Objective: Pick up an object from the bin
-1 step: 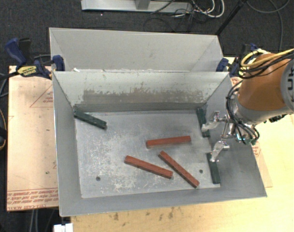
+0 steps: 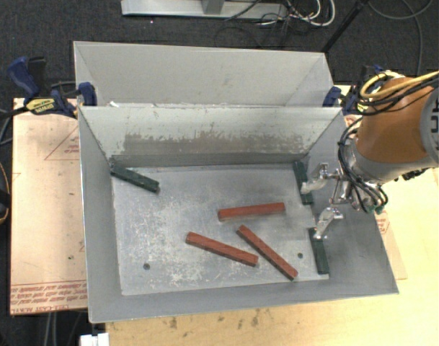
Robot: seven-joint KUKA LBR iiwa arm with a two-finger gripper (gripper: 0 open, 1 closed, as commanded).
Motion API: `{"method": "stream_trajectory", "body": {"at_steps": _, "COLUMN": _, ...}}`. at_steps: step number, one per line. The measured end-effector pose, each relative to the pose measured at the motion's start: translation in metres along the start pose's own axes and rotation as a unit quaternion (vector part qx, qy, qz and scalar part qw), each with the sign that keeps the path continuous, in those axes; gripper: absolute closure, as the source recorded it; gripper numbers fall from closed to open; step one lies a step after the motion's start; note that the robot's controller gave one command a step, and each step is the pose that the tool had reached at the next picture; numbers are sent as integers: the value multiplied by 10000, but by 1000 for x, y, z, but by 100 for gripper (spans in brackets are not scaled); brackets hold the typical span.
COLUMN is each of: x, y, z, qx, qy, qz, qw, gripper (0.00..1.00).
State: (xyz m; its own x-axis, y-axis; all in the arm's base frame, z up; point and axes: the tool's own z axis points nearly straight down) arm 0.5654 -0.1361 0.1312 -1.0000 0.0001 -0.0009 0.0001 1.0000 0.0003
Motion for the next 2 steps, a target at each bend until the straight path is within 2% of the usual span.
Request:
{"method": "stream_trajectory", "body": {"at_steps": 1, "x": 20, "y": -4, "z": 33, "qx": 0, "qy": -12, "qz": -1590, "qw": 9873, "gripper": 0}}
{"method": "stream_trajectory", "body": {"at_steps": 2, "x": 45, "y": -14, "z": 19, "qx": -13, "qy": 9, "qz": -2164, "qw": 9763, "gripper": 0}}
